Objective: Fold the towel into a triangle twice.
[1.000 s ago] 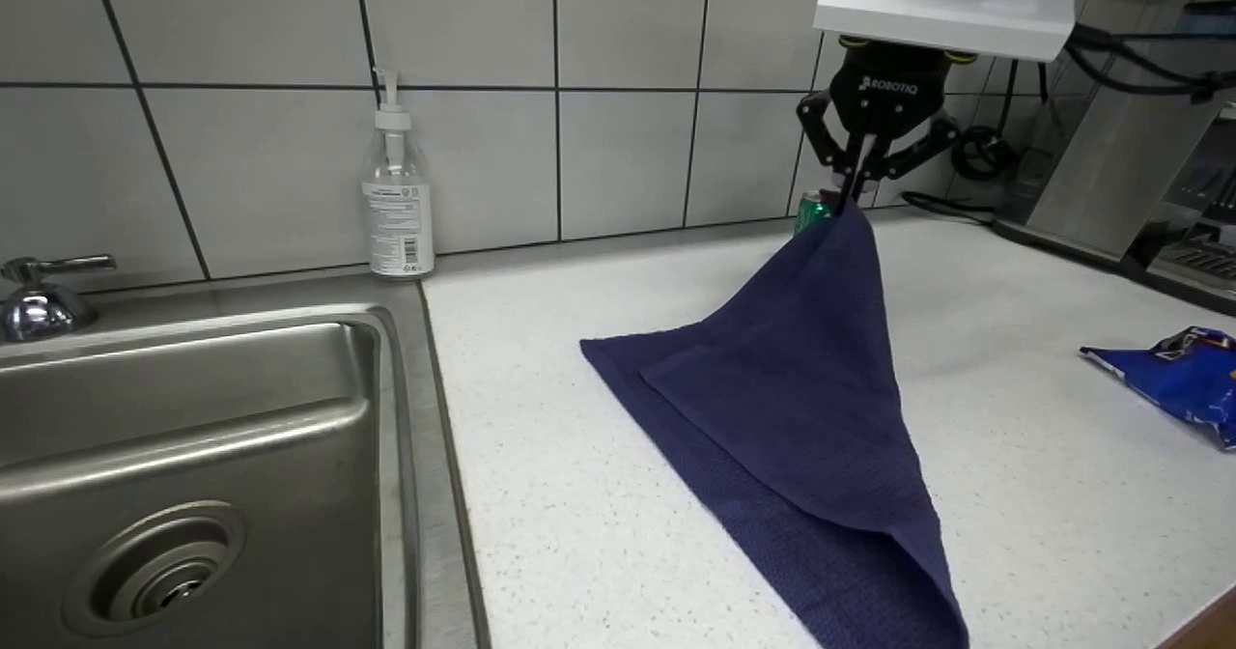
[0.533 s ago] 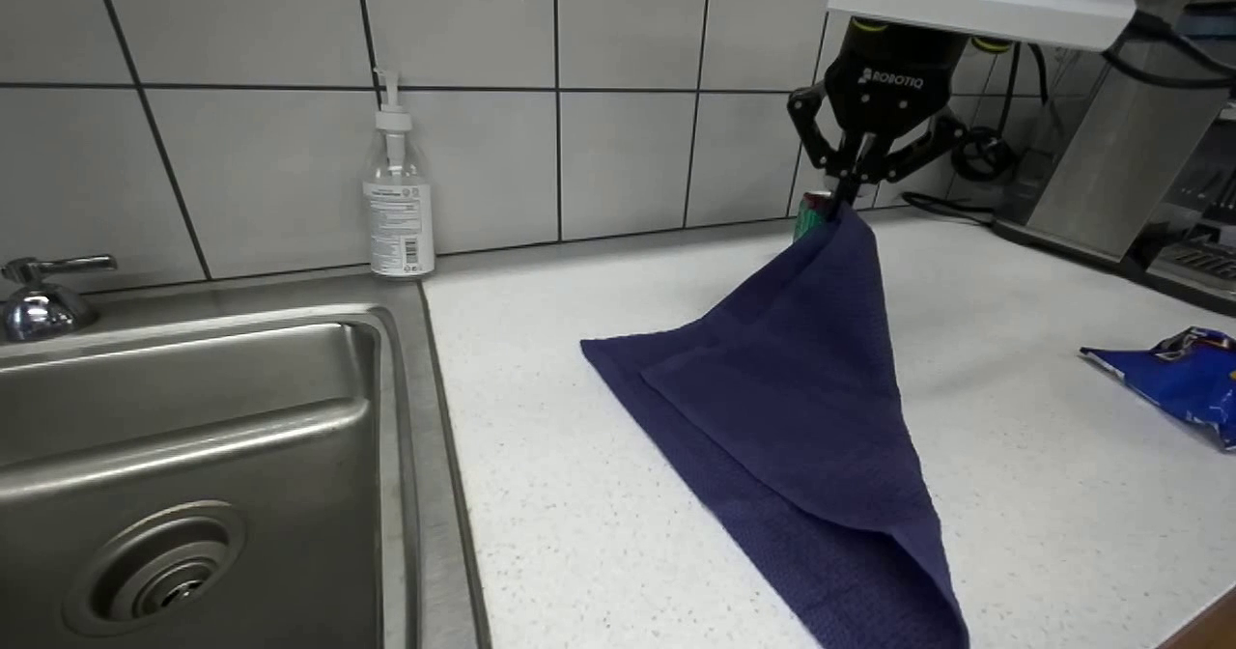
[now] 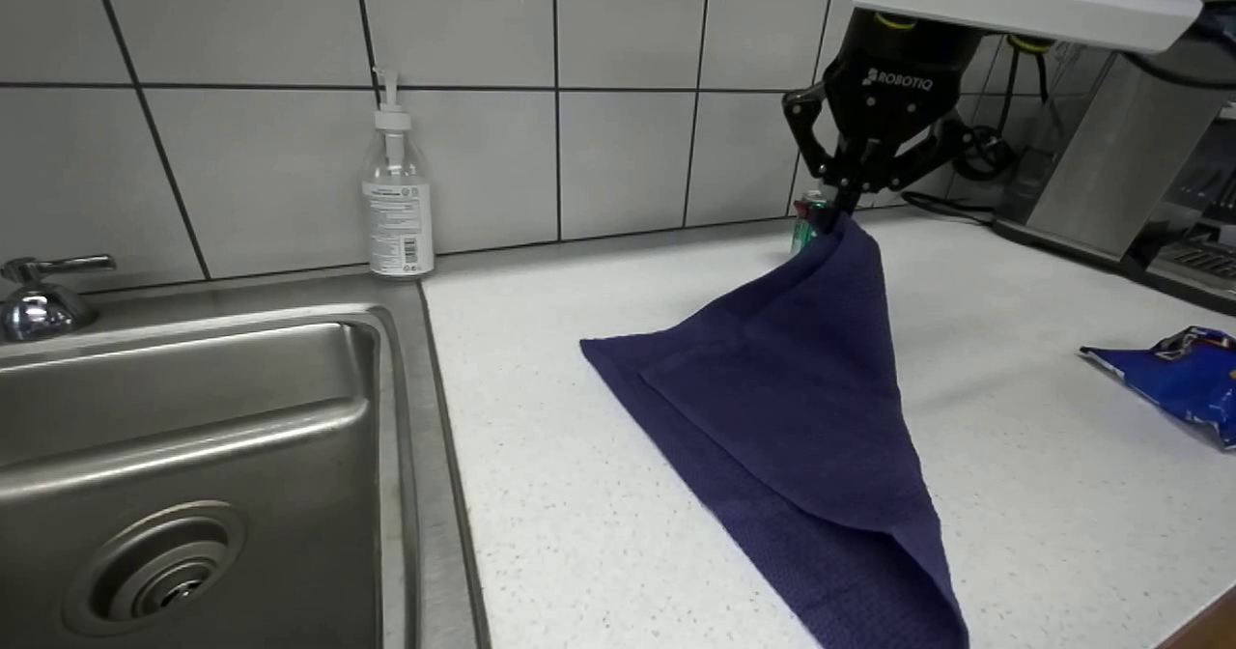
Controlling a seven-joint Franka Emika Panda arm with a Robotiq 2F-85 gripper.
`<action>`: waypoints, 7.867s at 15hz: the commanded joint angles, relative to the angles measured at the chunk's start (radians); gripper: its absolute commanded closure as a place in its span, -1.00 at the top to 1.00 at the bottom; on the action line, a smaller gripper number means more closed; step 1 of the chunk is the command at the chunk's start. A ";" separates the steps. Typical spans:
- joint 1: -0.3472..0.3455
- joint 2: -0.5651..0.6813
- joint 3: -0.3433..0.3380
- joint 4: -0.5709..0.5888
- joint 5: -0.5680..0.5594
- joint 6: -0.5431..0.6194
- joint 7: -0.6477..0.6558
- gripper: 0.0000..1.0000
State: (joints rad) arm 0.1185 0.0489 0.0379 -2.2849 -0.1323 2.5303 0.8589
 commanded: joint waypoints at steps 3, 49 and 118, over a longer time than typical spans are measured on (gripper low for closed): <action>-0.005 -0.081 0.031 -0.084 0.033 0.021 -0.115 -0.99; 0.007 -0.406 0.139 -0.290 0.238 0.022 -0.289 -0.99; 0.031 -0.284 0.334 -0.325 0.104 -0.018 -0.122 1.00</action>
State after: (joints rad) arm 0.1571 -0.2546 0.3726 -2.6410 -0.0011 2.5563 0.6936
